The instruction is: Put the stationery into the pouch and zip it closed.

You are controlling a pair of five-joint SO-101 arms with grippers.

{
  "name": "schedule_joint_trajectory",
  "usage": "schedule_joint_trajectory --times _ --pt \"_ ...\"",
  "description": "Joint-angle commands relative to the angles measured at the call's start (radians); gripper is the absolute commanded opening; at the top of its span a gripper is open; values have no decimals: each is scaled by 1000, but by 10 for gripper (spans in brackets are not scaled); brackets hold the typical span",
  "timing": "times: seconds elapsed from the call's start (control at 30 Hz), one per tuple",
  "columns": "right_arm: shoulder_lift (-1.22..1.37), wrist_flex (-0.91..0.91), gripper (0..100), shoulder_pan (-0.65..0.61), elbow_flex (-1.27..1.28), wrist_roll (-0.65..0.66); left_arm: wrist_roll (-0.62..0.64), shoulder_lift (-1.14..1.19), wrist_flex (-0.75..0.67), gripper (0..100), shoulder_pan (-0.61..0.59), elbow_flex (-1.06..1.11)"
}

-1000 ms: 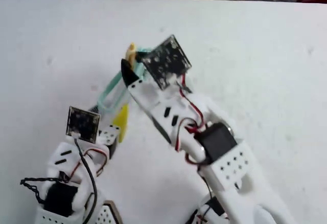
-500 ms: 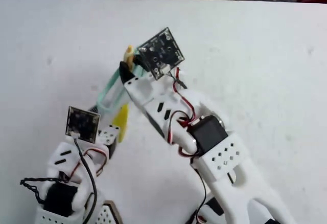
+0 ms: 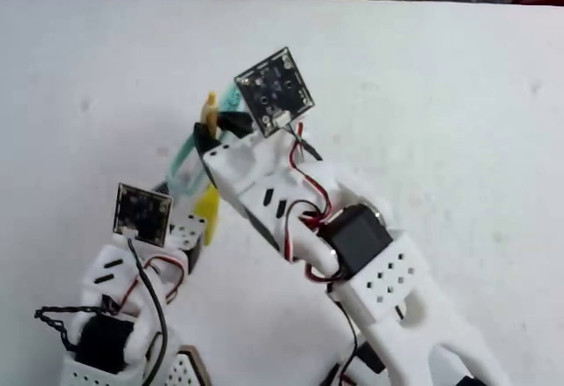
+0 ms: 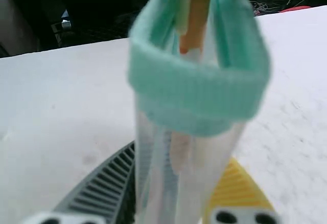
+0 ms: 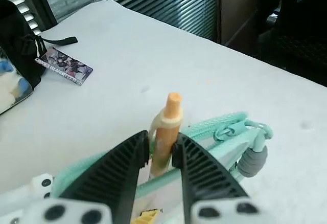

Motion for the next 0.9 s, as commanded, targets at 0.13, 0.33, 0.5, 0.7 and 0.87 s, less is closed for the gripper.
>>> schedule_joint_trajectory --times 0.13,0.33,0.5,0.7,0.87 --pt "5 5 129 41 -3 -12 9 5 -17 170 -7 -26" --pt "35 5 257 39 -11 -11 9 5 -17 170 -7 -26" --pt "33 7 234 51 -54 -3 9 5 -17 170 -8 -26" --pt "-41 48 234 211 -221 -5 11 5 -18 170 -50 -31" --pt "-39 67 234 332 -206 -8 12 5 -52 166 -113 -29"
